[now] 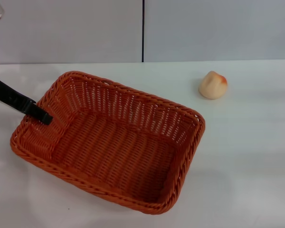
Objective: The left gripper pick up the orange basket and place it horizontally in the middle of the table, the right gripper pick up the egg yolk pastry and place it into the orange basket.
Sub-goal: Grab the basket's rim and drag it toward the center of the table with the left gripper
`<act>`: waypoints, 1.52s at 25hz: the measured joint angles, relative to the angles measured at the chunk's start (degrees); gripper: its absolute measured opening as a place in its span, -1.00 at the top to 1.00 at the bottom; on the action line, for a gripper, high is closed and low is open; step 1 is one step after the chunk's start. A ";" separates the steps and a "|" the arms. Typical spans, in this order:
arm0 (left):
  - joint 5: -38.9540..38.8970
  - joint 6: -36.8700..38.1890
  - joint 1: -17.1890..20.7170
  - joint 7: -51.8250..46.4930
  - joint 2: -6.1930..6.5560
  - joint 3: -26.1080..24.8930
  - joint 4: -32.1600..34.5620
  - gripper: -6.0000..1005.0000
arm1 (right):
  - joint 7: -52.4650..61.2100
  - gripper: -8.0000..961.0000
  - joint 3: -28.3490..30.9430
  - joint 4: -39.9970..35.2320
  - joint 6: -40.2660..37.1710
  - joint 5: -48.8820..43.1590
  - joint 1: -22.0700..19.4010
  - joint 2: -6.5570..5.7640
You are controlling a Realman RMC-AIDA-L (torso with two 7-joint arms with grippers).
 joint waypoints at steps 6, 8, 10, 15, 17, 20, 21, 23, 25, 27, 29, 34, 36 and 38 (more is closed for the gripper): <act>1.19 -0.33 -0.20 -2.11 -0.25 0.46 0.62 -0.12 | 0.00 -0.13 0.00 0.26 0.26 -0.02 -0.09 0.00; 1.21 -0.03 -0.22 -2.59 -0.25 0.49 1.12 0.12 | 0.00 -0.13 0.01 0.27 0.61 0.06 -0.18 -0.02; 1.24 0.52 -0.29 -3.21 -0.18 0.48 1.55 0.36 | 0.00 -0.13 0.06 0.28 1.00 0.13 -0.24 -0.09; 1.08 1.49 -0.56 -4.39 0.04 0.07 2.05 0.68 | 0.00 -0.13 0.09 0.27 1.17 0.26 -0.26 -0.09; 0.83 2.46 -0.59 -5.67 0.21 -0.05 2.87 0.68 | 0.00 -0.13 0.10 0.24 1.17 0.31 -0.26 -0.09; 0.34 5.39 -1.07 -6.71 0.30 -2.09 4.12 0.68 | 0.15 -0.13 0.10 0.20 1.30 0.25 -0.17 -0.16; 0.06 6.65 -1.44 -6.79 0.38 -3.32 4.20 0.68 | 0.36 -0.13 0.09 0.16 1.44 0.14 -0.12 -0.20; -0.20 7.77 -1.88 -6.85 0.45 -4.49 4.22 0.68 | 0.69 -0.13 0.05 0.03 1.98 -0.05 0.00 -0.23; -0.60 10.51 -2.88 -7.87 0.78 -6.87 4.65 0.68 | 0.76 -0.13 -0.03 -0.07 2.57 -0.10 0.17 -0.26; -1.32 11.53 -2.99 -10.15 1.16 -7.67 5.25 0.68 | 0.78 -0.13 -0.07 -0.14 2.80 -0.11 0.31 -0.30; -2.81 11.78 -3.05 -12.40 1.42 -8.59 4.75 0.68 | 0.80 -0.13 -0.08 -0.30 2.82 -0.42 0.48 -0.39; -5.07 12.31 -2.32 -15.37 1.58 -9.42 3.35 0.68 | 0.84 -0.13 -0.09 -0.55 3.66 -0.85 0.64 -0.82; -5.88 12.63 -2.05 -15.67 1.59 -9.96 3.36 0.68 | 0.84 -0.13 -0.09 -0.55 3.84 -0.86 0.72 -0.94; -7.70 13.34 -1.57 -16.23 1.66 -11.50 3.35 0.68 | 0.85 -0.13 -0.08 -0.55 4.09 -0.88 0.88 -1.07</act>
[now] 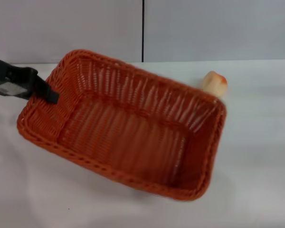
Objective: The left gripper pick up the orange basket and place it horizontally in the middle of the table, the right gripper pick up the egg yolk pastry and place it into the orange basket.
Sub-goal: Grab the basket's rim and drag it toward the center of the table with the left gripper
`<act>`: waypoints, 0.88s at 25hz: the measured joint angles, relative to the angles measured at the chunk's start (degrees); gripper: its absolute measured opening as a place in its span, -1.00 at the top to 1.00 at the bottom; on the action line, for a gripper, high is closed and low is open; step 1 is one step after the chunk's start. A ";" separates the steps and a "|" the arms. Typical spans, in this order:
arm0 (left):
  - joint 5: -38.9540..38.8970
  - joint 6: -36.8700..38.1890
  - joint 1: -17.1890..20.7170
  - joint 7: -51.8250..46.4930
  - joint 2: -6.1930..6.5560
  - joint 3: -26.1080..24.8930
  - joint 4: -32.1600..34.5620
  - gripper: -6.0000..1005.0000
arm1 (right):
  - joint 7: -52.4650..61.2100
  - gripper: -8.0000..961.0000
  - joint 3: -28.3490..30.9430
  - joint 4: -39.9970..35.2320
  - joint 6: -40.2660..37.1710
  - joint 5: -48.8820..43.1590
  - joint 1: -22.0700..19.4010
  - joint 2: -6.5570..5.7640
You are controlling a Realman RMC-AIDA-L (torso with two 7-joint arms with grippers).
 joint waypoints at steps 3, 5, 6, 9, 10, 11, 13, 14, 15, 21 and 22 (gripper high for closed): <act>-2.22 0.73 1.35 -1.18 0.10 -3.89 0.50 0.68 | 0.35 -0.13 -0.35 0.03 -0.13 -0.05 0.13 -0.37; -2.28 0.69 1.74 -1.24 0.04 -4.48 0.71 0.68 | 0.50 -0.13 -0.48 0.11 -0.19 -0.05 0.13 -0.52; -2.49 0.37 2.96 -1.27 -0.30 -5.43 1.16 0.68 | 0.65 -0.13 -0.55 0.19 -0.24 -0.06 0.13 -0.77; -3.01 -0.12 4.27 -1.19 -0.81 -5.66 1.52 0.68 | 0.66 -0.13 -0.58 0.14 -0.26 -0.06 0.13 -0.96; -3.28 -0.21 4.85 -1.08 -1.06 -5.65 1.77 0.68 | 0.66 -0.13 -0.59 0.08 -0.26 -0.06 0.12 -1.07; -4.19 -0.24 6.38 -0.88 -2.14 -5.47 3.23 0.68 | 0.88 -0.13 -0.61 0.03 -0.18 -0.06 0.16 -1.24; -4.41 -0.27 6.90 -0.87 -2.50 -5.40 3.87 0.68 | 1.06 -0.13 -0.63 0.03 -0.10 -0.06 0.17 -1.28; -4.66 -0.25 7.57 -0.85 -2.96 -5.24 4.61 0.68 | 1.27 -0.13 -0.69 0.03 -0.01 -0.07 0.19 -1.28; -4.76 -0.27 7.98 -0.82 -3.18 -5.18 4.98 0.68 | 1.39 -0.13 -0.73 0.04 0.04 -0.06 0.19 -1.29; -4.87 -0.32 11.19 -0.81 -3.51 -5.19 6.38 0.68 | 1.43 -0.13 -0.80 0.16 1.15 -0.07 0.33 -1.44; -4.87 -0.32 11.19 -0.81 -3.51 -5.19 6.38 0.68 | 1.43 -0.13 -0.80 0.16 1.15 -0.07 0.33 -1.44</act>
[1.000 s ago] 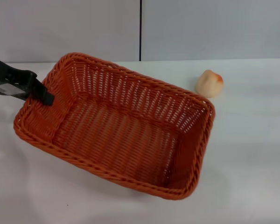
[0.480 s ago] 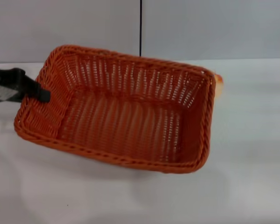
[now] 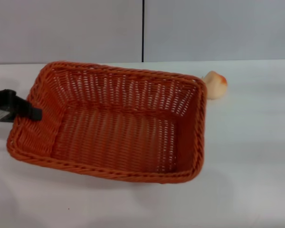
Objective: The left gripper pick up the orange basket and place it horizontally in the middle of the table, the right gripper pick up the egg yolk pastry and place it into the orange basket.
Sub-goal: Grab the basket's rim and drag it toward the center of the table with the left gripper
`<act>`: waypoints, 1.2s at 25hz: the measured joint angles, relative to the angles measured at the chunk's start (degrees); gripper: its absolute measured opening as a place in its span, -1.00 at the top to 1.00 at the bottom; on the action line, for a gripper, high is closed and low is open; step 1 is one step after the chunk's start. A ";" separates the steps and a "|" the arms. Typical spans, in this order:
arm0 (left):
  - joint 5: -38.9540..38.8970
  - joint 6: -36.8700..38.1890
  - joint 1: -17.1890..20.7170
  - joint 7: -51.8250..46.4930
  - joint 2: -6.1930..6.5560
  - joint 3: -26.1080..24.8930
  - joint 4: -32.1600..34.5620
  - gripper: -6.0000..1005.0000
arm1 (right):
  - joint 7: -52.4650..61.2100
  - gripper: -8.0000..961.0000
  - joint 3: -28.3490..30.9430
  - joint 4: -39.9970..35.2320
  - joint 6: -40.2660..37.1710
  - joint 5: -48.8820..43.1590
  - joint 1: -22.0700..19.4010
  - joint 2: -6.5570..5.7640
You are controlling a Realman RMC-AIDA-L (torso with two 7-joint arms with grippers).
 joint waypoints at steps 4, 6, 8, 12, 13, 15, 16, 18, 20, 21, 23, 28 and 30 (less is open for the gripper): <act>-0.16 -0.27 2.20 -0.70 -0.22 -0.44 1.65 0.68 | 0.00 -0.13 -0.17 0.20 1.62 -0.01 0.64 -0.24; -0.17 -0.27 2.58 -0.96 -0.47 -0.46 2.07 0.68 | 0.01 -0.13 -0.33 0.23 1.82 -0.11 0.77 -0.32; -0.19 -0.20 2.94 -1.13 -0.79 -0.47 2.34 0.68 | 0.00 -0.13 -0.50 0.23 1.95 -0.32 1.03 -0.48; -0.19 -0.15 3.70 -1.19 -1.95 -0.32 2.47 0.68 | 0.00 -0.13 -0.53 0.23 2.44 -0.50 1.74 -0.69; -0.19 -0.21 3.79 -1.19 -2.11 -0.32 2.48 0.68 | 0.01 -0.13 -0.53 0.22 2.64 -0.50 1.89 -0.71; -0.23 -0.39 4.11 -1.19 -2.53 -0.31 2.50 0.68 | 0.00 -0.13 -0.53 0.16 2.97 -0.52 2.18 -0.76; -0.23 -0.39 4.11 -1.19 -2.53 -0.31 2.50 0.68 | 0.00 -0.13 -0.52 0.04 3.18 -0.52 2.31 -0.76; -0.52 -0.61 4.58 -1.21 -2.89 -0.41 2.56 0.68 | 0.00 -0.13 -0.52 -0.02 3.25 -0.52 2.38 -0.76; -0.68 -0.74 4.70 -1.29 -2.99 -0.55 2.58 0.68 | 0.00 -0.13 -0.52 -0.14 3.29 -0.52 2.52 -0.78; -1.17 -0.84 4.96 -1.48 -3.12 -0.87 2.59 0.68 | 0.00 -0.13 -0.52 -0.15 3.30 -0.52 2.57 -0.80; -1.56 -0.87 5.10 -1.49 -3.19 -0.90 2.42 0.68 | 0.00 -0.13 -0.52 -0.16 3.30 -0.52 2.65 -0.85; -2.12 -1.05 5.43 -1.54 -3.41 -0.59 1.92 0.68 | 0.01 -0.13 -0.46 -0.23 3.30 -0.52 2.67 -0.85; -2.33 -0.93 5.54 -1.56 -3.45 -0.09 1.32 0.64 | 0.01 -0.13 -0.50 -0.23 3.30 -0.45 2.66 -0.84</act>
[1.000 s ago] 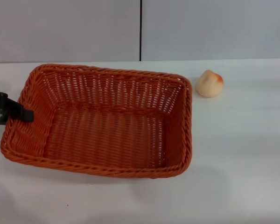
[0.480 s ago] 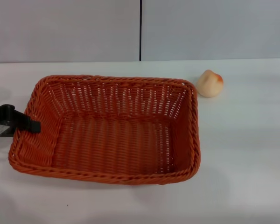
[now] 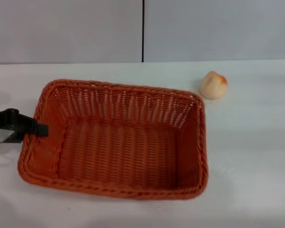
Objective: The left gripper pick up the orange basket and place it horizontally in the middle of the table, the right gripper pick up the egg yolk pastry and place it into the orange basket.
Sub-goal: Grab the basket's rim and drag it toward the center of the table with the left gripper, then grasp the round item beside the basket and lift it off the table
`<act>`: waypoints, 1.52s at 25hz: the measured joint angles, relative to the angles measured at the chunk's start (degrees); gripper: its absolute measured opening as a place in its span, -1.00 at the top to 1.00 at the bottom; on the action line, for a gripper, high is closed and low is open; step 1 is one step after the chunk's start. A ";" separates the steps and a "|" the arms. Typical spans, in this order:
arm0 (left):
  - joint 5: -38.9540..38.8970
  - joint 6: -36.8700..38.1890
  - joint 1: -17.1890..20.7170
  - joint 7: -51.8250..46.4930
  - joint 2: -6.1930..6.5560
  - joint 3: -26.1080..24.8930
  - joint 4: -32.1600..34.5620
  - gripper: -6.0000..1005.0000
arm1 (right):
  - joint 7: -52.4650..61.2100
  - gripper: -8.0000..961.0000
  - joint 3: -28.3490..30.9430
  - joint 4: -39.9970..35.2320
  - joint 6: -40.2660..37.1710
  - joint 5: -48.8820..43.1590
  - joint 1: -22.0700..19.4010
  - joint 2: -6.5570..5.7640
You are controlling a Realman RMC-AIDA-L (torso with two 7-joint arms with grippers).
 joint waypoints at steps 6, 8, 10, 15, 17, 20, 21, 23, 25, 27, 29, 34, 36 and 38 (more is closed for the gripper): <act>-0.54 1.01 0.13 0.17 0.19 0.45 -0.27 0.39 | 0.00 -0.13 -0.03 0.00 -0.03 0.18 -0.15 0.10; -0.54 1.01 0.13 0.17 0.19 0.45 -0.27 0.18 | 0.00 -0.13 -0.03 0.01 -0.09 0.10 -0.16 0.14; -0.58 1.62 0.14 0.17 0.71 0.58 -0.13 -0.02 | 0.00 -0.13 -0.02 0.01 -0.12 -0.01 -0.15 0.19; -0.61 2.85 0.66 1.72 3.57 1.14 -1.36 -0.50 | 0.08 -0.13 -0.03 0.05 -0.05 -0.06 -0.05 0.18; -0.93 2.86 0.84 2.37 4.47 0.95 -1.69 -0.52 | 0.70 -0.13 -0.05 0.05 0.03 -0.10 -0.04 0.15; -3.98 2.92 0.91 4.94 6.30 0.61 -2.20 -0.55 | 3.65 -0.13 -0.60 -1.30 1.56 -1.13 -0.34 0.07; -3.98 2.92 0.91 4.94 6.30 0.61 -2.20 -0.56 | 3.65 -0.13 -0.60 -1.30 1.56 -1.13 -0.34 0.07; -6.18 2.89 0.94 6.07 6.98 0.59 -2.63 -0.58 | 6.21 -0.13 -0.96 -3.13 3.43 -3.07 -0.92 0.02; -13.69 0.35 0.85 11.20 7.98 -0.55 -3.29 -0.59 | 9.86 -0.13 -0.99 -5.29 5.40 -5.46 -1.87 -0.16; -15.38 -0.43 0.74 12.74 7.97 -1.17 -3.51 -0.59 | 13.52 -0.13 -1.00 -7.32 6.20 -8.17 -3.05 -0.41; -20.88 -2.66 0.38 18.26 7.76 -3.54 -4.96 -0.59 | 21.42 -0.13 -0.97 -10.98 6.29 -14.19 -5.04 -1.17; -32.49 -8.21 0.86 32.13 6.11 -7.21 -9.51 -0.58 | 37.65 -0.13 0.67 -17.73 5.53 -30.96 -6.51 -4.21; -38.14 -11.15 1.13 40.44 4.94 -8.12 -12.94 -0.58 | 40.88 -0.13 1.33 -19.32 5.29 -34.86 -6.55 -4.65; -42.37 -13.10 1.25 47.20 3.47 -8.40 -15.60 -0.58 | 49.10 -0.13 3.07 -23.53 4.28 -44.74 -6.17 -5.72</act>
